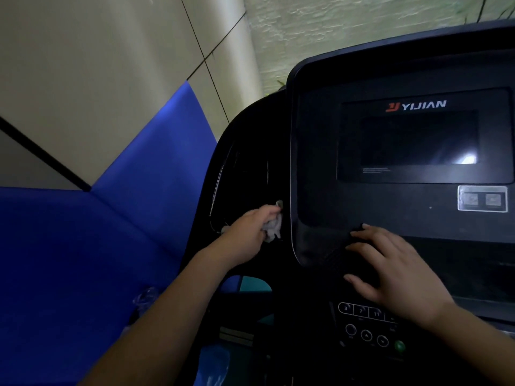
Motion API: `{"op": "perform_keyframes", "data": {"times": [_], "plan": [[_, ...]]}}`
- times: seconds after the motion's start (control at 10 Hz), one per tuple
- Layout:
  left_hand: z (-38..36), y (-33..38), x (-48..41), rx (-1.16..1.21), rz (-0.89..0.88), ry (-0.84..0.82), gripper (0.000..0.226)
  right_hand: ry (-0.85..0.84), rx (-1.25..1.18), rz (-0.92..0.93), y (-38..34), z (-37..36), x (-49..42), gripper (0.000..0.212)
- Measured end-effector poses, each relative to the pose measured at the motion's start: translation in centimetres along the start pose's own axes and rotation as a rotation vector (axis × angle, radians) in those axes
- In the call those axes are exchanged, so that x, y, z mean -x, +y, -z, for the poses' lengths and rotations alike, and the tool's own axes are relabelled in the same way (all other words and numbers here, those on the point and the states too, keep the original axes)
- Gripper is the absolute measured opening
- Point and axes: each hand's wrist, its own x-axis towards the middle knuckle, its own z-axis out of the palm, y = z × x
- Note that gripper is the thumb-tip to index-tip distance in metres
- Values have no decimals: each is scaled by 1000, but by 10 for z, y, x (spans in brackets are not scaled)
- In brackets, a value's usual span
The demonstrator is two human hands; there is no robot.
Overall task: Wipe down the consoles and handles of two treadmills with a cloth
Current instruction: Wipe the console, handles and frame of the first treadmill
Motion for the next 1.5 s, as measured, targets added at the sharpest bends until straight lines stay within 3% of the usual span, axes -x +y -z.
{"op": "perform_keyframes", "data": {"times": [0.1,0.2,0.3,0.4,0.5,0.7,0.9,1.0,1.2,1.4,1.5], "plan": [[17,12,10,65,96,-130,47,-7,-6,-1,0,0,0,50],[4,19,19,-3,156,-45,51,-8,-13,-5,0,-1,0,50],[-22,30,22,-183,90,144,53,-7,-10,-9,1,-2,0,51],[-28,29,22,-181,34,208,57,-5,-7,-9,0,-1,0,51],[-22,16,28,-260,-55,187,48,-6,-8,-6,-1,0,-1,51],[0,-31,37,-556,19,283,58,10,-1,-7,-3,1,-1,52],[-25,2,19,-625,2,270,59,14,0,-1,-3,2,-1,51],[-28,3,17,-602,-9,273,53,6,0,-2,-3,2,-2,52],[1,-29,23,-631,147,339,44,-4,-5,-9,-3,2,-1,52],[-27,3,14,-403,104,316,42,2,1,-8,-4,3,-1,52],[-27,1,17,-399,95,356,48,-7,4,-12,-4,3,-2,52]]}}
